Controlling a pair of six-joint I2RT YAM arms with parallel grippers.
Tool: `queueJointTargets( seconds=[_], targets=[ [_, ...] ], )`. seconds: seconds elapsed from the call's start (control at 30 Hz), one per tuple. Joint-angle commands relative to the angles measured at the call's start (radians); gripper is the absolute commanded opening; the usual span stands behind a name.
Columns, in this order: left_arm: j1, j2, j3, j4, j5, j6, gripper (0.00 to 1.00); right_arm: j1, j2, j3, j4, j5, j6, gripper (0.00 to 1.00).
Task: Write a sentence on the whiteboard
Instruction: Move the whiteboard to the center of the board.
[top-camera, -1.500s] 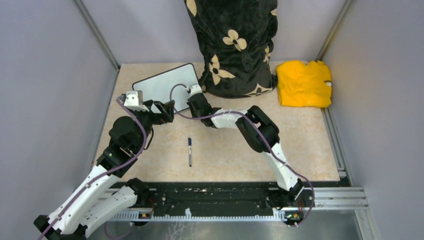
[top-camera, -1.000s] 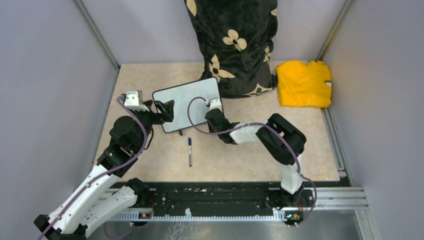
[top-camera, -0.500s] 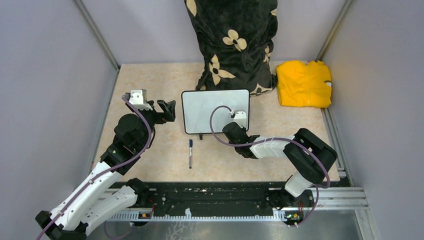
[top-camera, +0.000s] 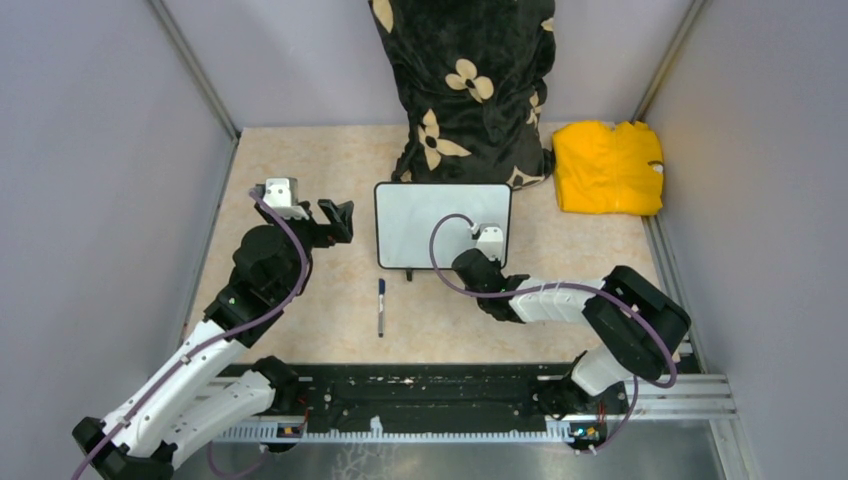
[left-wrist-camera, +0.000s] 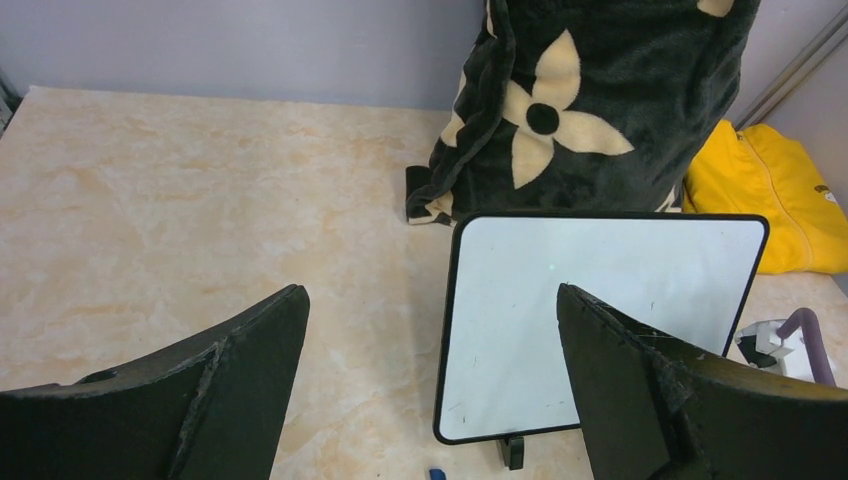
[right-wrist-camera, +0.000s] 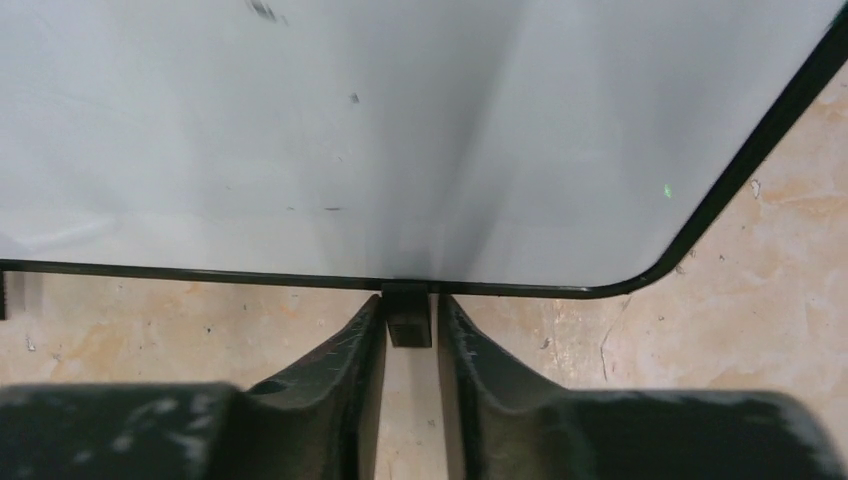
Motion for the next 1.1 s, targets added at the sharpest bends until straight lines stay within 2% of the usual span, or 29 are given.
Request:
queueJointTargets(
  seconds=[0.0,0.17,0.33,0.6,0.93,1.07],
  targets=[
    [-0.003,0.001,-0.008,0.024,0.005,0.011,0.99,0.0,-0.044,0.004,0.027,-0.001,0.011,0.3],
    [-0.004,0.003,-0.008,0.024,0.009,0.011,0.99,-0.021,-0.048,0.004,0.012,-0.025,0.01,0.39],
    [-0.003,0.005,-0.007,0.024,0.016,0.009,0.99,-0.047,-0.052,-0.004,0.016,-0.05,0.007,0.4],
    [-0.003,0.009,-0.007,0.024,0.017,0.009,0.99,-0.053,-0.02,0.026,0.036,-0.084,-0.051,0.27],
    [-0.003,0.01,-0.006,0.024,0.023,0.008,0.99,-0.051,-0.063,-0.002,-0.009,-0.11,-0.053,0.0],
    [-0.003,0.01,-0.005,0.024,0.024,0.007,0.99,-0.049,-0.111,-0.027,-0.04,-0.13,-0.057,0.0]
  ],
)
